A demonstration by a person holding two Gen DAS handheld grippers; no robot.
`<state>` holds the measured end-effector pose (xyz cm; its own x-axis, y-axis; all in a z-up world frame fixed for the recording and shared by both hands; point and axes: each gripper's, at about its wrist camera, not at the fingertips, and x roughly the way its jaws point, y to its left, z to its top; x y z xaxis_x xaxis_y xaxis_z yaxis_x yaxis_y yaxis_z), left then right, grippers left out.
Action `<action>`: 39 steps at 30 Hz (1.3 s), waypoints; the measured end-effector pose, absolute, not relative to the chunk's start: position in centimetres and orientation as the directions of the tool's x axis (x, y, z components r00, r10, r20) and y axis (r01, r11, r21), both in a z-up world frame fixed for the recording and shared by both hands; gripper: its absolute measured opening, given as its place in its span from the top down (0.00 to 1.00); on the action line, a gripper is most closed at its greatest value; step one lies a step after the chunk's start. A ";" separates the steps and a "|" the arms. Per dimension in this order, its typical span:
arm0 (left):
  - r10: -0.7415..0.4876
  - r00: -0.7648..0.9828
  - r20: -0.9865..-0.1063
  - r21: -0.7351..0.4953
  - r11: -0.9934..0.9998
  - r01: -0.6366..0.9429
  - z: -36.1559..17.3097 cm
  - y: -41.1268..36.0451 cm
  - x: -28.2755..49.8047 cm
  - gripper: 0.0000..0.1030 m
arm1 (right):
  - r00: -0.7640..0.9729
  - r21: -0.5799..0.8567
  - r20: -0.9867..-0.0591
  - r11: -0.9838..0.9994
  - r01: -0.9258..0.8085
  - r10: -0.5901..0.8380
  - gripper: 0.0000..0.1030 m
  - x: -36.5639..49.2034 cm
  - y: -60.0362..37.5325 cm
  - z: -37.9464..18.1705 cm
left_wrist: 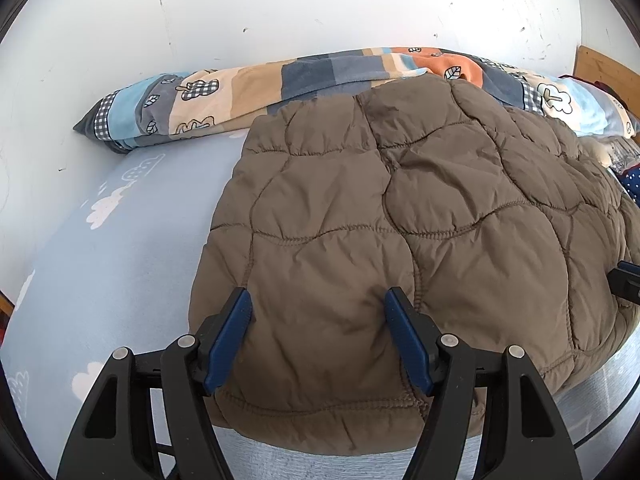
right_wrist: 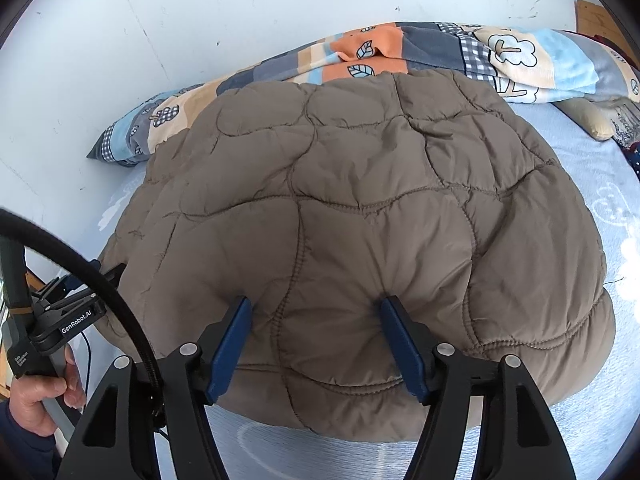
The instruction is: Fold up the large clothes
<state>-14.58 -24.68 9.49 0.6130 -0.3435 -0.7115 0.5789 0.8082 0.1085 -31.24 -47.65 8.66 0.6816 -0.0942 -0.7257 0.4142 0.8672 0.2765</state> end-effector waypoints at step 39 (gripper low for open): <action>-0.316 0.582 -0.749 -0.002 0.880 0.475 11.0 -19.4 -10.1 0.30 | 0.747 0.308 -0.659 0.872 0.382 -0.095 0.45 -28.6 -49.5 15.6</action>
<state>-10.06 -19.39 10.97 0.5821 -0.3157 -0.7493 0.4749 0.8800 -0.0018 -28.57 -49.46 15.61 0.7466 -0.0946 -0.6585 0.3818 0.8715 0.3077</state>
